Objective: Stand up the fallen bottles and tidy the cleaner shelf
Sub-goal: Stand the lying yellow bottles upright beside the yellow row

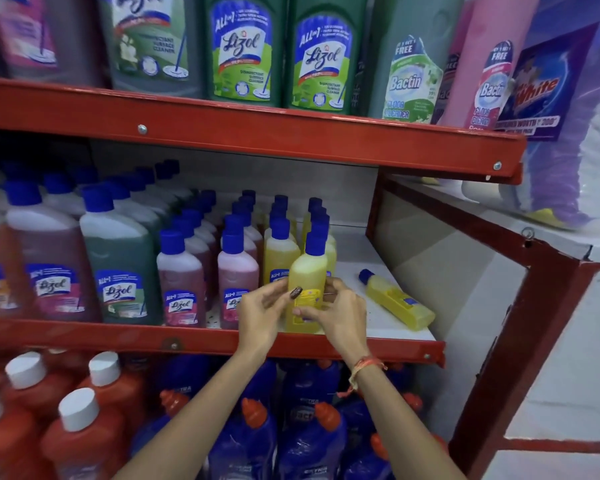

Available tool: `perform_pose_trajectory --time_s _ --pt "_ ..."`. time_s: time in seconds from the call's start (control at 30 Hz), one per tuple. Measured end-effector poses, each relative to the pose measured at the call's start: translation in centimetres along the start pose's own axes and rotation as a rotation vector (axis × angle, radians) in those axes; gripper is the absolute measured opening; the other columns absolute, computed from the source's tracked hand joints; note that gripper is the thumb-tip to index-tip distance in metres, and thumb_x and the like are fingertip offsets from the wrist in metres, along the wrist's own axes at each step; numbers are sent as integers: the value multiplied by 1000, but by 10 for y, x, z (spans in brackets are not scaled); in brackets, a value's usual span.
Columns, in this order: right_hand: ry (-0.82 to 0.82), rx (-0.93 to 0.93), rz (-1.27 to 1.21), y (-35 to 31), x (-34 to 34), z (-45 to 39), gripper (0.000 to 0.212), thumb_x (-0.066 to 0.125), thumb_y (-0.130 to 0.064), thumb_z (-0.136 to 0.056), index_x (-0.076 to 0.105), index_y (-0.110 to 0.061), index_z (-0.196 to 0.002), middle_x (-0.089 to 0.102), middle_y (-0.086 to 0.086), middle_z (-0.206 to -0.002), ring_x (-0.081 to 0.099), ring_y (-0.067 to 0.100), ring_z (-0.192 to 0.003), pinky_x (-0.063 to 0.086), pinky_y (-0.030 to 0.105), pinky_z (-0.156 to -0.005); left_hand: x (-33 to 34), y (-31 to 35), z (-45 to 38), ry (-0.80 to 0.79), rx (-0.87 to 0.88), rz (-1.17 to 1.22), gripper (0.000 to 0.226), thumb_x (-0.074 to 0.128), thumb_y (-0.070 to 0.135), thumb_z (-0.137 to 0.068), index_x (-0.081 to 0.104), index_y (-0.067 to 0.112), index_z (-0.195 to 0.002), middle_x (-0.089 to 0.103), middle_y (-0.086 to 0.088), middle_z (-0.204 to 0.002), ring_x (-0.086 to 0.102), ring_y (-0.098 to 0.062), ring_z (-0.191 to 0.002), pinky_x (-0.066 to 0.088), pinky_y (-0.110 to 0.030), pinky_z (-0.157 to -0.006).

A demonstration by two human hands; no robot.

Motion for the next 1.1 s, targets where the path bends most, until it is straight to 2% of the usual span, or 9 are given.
perform_pose_trajectory --time_s 0.2,0.33,0.5,0.63,0.7,0.77,0.87,0.97,1.1 --pt "-114 34 -259 3 -9 -2 47 76 -23 -77 64 -21 -122 68 -8 -111 64 10 -110 46 6 -72 0 -8 6 12 -52 55 30 64 8 -83 66 9 -112 70 -4 -110 66 -16 -106 51 -44 -98" --pt "155 -43 -33 -27 -16 -2 82 72 -65 -66 52 -19 -130 50 -4 -121 51 11 -109 45 25 -87 -2 -12 6 21 -67 67 27 60 9 -86 67 14 -111 71 -7 -112 65 -18 -107 50 -47 -99" --pt "254 -61 169 -41 -8 -4 79 73 -65 -64 51 -11 -117 57 7 -113 55 23 -104 47 33 -85 -2 -14 5 12 -83 101 24 58 11 -88 67 9 -110 72 -10 -107 68 -21 -102 52 -47 -96" --pt "10 -28 -147 -23 -15 -17 59 83 -40 -63 51 -26 -111 64 -10 -93 66 10 -88 56 26 -71 -3 -13 7 -29 -59 73 22 62 13 -86 69 19 -105 73 -2 -105 68 -14 -101 53 -40 -95" --pt "-191 -14 -368 -13 -15 -21 45 79 -17 -72 54 -34 -105 66 -15 -101 66 -3 -88 54 15 -69 -2 -14 7 -69 -73 66 31 64 11 -83 66 15 -114 69 -4 -116 64 -12 -108 51 -33 -98" --pt "-306 -13 -424 -6 -17 -25 46 74 -6 -78 56 -32 -111 63 -13 -112 64 -3 -97 54 18 -79 0 -16 7 -117 -80 67 42 66 6 -80 60 10 -121 65 -5 -124 62 -10 -111 52 -21 -93" --pt "-347 -17 -390 -4 -21 -30 52 80 -13 -75 60 -26 -121 65 2 -119 66 20 -106 58 36 -89 3 -14 8 -162 -65 18 50 68 1 -77 56 6 -125 64 -4 -124 62 -7 -108 52 -12 -85" --pt "-381 -46 -408 -8 -17 -32 46 83 -22 -72 67 -33 -114 71 -4 -111 71 14 -98 61 27 -74 -3 -11 7 -100 -53 -29 45 70 2 -76 61 6 -120 68 -7 -117 66 -10 -104 54 -23 -89" --pt "-425 -64 -438 -17 -1 -31 40 76 -19 -80 65 -33 -115 73 -10 -107 71 9 -98 58 22 -75 -18 -5 15 46 36 -192 40 67 2 -79 62 9 -119 71 -4 -112 65 6 -90 54 -13 -83"
Point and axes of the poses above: each hand's wrist, its own z-axis away from the middle knuckle, its own x-axis out of the palm, y = z × x, the point moved 6 cm from there along -z, towards the middle knuckle
